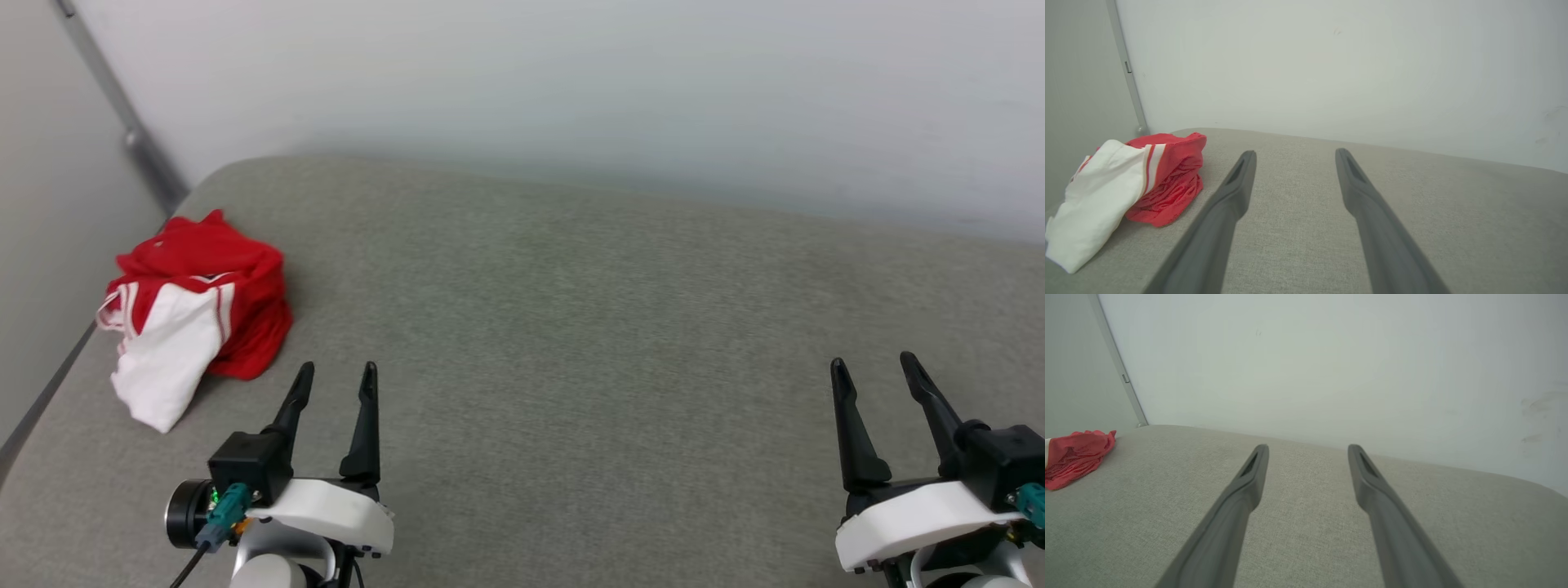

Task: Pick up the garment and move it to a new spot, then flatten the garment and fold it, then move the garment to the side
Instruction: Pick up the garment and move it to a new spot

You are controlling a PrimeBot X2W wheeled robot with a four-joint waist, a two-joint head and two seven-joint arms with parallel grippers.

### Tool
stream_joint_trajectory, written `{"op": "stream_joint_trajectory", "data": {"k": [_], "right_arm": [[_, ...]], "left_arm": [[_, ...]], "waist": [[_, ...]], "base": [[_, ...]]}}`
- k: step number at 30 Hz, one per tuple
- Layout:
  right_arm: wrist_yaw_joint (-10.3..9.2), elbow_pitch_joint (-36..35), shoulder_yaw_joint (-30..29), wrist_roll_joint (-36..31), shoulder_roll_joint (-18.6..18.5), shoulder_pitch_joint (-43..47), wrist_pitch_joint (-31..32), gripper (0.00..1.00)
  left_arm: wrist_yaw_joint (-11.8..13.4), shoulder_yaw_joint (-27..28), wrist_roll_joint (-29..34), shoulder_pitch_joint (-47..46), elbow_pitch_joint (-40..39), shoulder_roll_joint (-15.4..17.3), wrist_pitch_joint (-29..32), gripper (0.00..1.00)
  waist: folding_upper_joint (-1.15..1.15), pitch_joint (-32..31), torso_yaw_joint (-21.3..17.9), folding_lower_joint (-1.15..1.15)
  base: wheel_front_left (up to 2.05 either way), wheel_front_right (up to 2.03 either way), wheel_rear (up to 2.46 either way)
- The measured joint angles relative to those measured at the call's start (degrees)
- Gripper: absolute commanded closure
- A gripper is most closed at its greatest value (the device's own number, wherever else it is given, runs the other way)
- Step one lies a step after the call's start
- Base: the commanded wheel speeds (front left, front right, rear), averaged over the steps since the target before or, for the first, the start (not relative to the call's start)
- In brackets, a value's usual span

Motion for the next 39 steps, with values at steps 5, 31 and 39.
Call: {"op": "stream_joint_trajectory", "data": {"k": [5,31,39], "right_arm": [[-0.01,-0.79,1.21,-0.08,-0.01,-0.04,0.44,0.0],[0.0,-1.62,4.44,-0.52,-0.01,-1.61,1.36,0.0],[0.0,-2.1,4.77,-1.18,-0.01,-3.24,2.32,0.0]], "left_arm": [[0.05,1.62,-0.31,-0.03,-0.16,0.01,-0.07,0.0],[0.01,6.14,2.26,0.62,-0.79,0.1,-0.07,0.0],[-0.51,6.45,2.8,-5.21,2.09,1.2,-0.07,0.0]], "waist": [[0.0,0.37,4.02,0.0],[0.0,0.88,17.51,0.0],[0.0,2.5,16.22,0.0]], "base": [[0.0,0.0,0.0],[0.0,0.0,0.0],[0.0,0.0,0.0]]}}
